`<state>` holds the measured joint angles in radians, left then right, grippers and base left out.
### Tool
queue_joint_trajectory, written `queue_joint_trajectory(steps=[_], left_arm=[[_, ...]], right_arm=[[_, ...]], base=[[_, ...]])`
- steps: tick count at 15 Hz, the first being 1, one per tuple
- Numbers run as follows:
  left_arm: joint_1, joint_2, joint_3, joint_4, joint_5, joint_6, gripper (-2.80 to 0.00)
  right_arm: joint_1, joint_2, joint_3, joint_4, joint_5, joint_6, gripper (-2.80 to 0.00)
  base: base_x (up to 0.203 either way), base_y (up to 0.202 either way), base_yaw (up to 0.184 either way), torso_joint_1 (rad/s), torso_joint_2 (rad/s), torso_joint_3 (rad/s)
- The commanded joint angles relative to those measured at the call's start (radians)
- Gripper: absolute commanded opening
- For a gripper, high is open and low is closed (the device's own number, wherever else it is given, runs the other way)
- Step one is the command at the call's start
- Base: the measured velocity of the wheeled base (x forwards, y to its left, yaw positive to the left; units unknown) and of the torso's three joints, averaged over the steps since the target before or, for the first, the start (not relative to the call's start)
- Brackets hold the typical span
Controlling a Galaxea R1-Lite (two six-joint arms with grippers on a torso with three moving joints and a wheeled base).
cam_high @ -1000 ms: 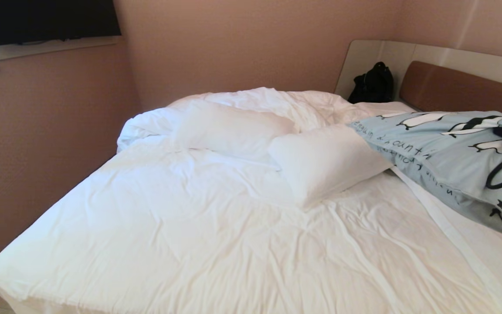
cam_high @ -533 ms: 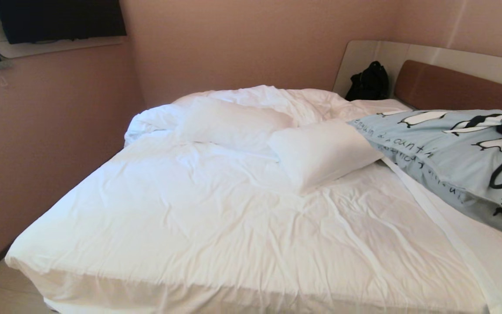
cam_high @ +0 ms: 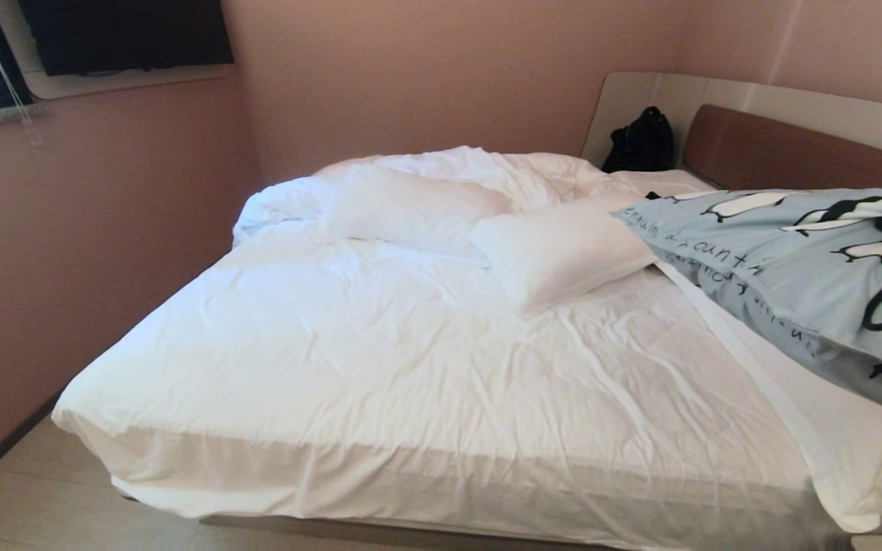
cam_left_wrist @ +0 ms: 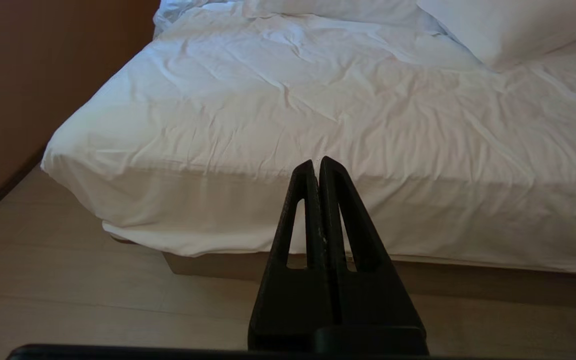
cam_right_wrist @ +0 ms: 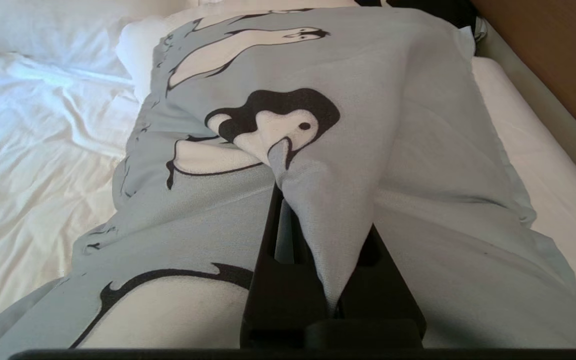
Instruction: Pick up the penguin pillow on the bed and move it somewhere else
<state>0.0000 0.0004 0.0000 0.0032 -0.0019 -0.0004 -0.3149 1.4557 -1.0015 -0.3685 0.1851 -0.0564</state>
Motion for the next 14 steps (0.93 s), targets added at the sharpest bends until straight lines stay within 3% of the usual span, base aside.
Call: queue_joint_trajectory(steps=[1, 9, 14], left_arm=[[0.0, 0.0, 0.0, 0.0, -0.001, 0.0, -2.8], [0.0, 0.0, 0.0, 0.0, -0.001, 0.0, -2.8], [0.0, 0.0, 0.0, 0.0, -0.001, 0.0, -2.8]], right_arm=[[0.0, 0.001, -0.002, -0.003, 0.001, 0.0, -2.8], [0.044, -0.05, 0.006, 0.002, -0.164, -0.034, -2.8], [0.044, -0.158, 0.04, 0.009, -0.307, -0.038, -2.8]], base=[[-0.139, 0.0, 0.003, -0.002, 0.0, 0.002], [-0.008, 0.0, 0.0, -0.003, 0.0, 0.001], [0.0, 0.0, 0.0, 0.0, 0.0, 0.0]])
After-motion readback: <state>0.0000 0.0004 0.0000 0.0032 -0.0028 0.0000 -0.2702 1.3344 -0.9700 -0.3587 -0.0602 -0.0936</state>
